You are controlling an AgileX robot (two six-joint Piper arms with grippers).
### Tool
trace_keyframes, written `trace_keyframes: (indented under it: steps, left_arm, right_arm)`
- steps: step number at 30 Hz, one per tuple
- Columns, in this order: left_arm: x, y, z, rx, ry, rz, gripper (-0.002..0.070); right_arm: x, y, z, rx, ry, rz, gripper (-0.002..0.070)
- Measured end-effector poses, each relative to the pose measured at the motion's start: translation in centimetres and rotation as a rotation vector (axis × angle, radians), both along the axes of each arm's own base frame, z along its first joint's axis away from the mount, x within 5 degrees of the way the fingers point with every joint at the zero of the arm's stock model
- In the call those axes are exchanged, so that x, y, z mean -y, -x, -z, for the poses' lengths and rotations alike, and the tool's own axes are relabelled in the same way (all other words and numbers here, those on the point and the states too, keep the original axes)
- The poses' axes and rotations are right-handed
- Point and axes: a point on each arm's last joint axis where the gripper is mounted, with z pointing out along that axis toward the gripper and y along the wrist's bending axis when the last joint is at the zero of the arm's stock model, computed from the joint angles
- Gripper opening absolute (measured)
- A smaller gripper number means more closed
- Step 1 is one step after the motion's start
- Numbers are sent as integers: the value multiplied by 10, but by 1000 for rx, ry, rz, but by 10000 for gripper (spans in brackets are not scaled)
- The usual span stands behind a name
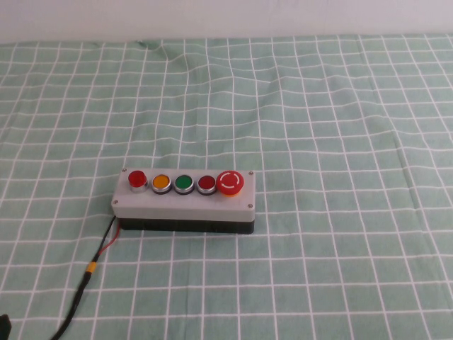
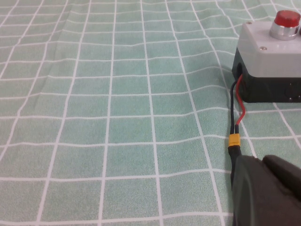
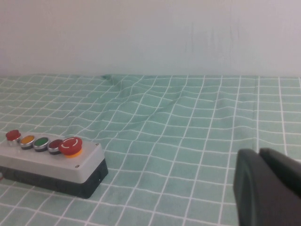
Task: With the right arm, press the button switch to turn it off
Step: 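Press the lit red button on the button box to turn it off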
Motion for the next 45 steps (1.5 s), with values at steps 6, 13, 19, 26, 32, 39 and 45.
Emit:
trace_keyframes:
  steps: [6,13,19,26,32,39,45]
  left_arm:
    - [0,0,0,0,0,0,-4]
    - [0,0,0,0,0,0,-4]
    - [0,0,0,0,0,0,-4]
    - [0,0,0,0,0,0,-4]
    - [0,0,0,0,0,0,-4]
    - [0,0,0,0,0,0,-4]
    - [0,0,0,0,0,0,-4]
  right_arm:
    - [0,0,0,0,0,0,-15]
    - [0,0,0,0,0,0,-15]
    - [4,1,0,3,0,100,-16]
    - [15,8,0,24,-12,343,-16]
    - [18,12,-1,37,-18,446,-16]
    - [18,12,0,36,-21,449,-16]
    - [17,11,1,39,-19,442,-16]
